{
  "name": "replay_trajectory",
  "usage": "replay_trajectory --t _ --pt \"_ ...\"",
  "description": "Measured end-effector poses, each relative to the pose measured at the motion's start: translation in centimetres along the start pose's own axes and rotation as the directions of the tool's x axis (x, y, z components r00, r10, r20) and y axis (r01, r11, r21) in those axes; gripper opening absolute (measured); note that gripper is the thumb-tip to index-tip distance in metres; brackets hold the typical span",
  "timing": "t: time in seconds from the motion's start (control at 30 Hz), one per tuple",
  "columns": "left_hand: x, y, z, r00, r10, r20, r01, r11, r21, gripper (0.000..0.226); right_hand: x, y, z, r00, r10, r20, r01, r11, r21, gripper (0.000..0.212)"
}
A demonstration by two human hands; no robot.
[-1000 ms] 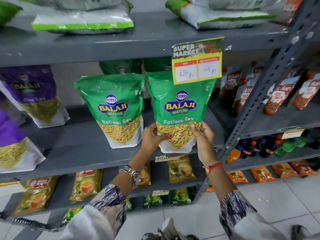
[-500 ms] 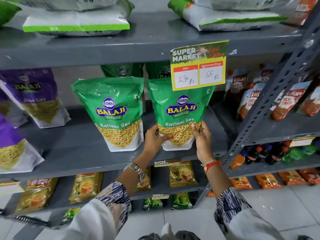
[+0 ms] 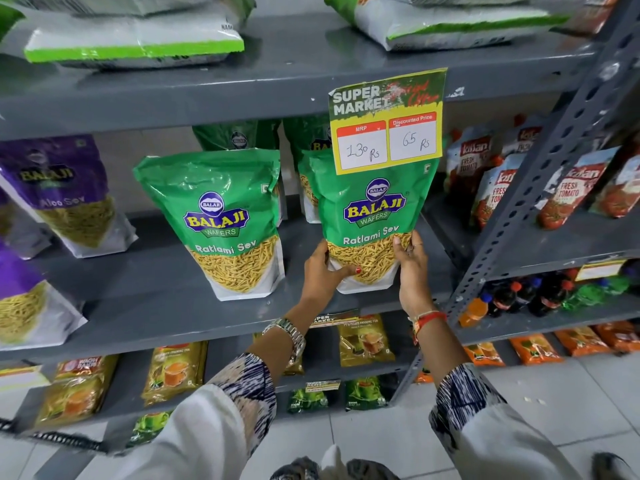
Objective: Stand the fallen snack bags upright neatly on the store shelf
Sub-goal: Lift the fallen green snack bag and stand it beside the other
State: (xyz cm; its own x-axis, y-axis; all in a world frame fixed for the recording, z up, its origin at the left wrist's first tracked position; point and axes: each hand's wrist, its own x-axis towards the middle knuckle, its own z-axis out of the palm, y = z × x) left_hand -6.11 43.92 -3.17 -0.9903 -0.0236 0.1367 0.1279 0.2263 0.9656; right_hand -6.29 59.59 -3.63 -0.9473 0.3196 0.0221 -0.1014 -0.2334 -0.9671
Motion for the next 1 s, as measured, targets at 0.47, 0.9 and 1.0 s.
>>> replay_trajectory --t 0.47,0.9,1.0 --pt "0.4 -2.0 -1.1 0.997 -0.062 0.040 0.062 0.998 0.012 0.075 -1.4 1.0 1.0 0.994 0.023 0.105 -0.020 0.999 -0.027 0.053" --pt "-5.9 -2.9 -5.1 0.968 0.073 -0.239 -0.063 0.997 0.051 0.032 -7.8 3.0 3.4 0.951 -0.136 -0.278 0.117 0.990 -0.083 0.025" --pt "-7.6 -3.1 -8.8 0.830 0.144 -0.539 -0.093 0.988 0.122 0.017 -10.6 4.0 6.2 0.978 -0.194 -0.075 0.181 0.971 -0.158 0.022"
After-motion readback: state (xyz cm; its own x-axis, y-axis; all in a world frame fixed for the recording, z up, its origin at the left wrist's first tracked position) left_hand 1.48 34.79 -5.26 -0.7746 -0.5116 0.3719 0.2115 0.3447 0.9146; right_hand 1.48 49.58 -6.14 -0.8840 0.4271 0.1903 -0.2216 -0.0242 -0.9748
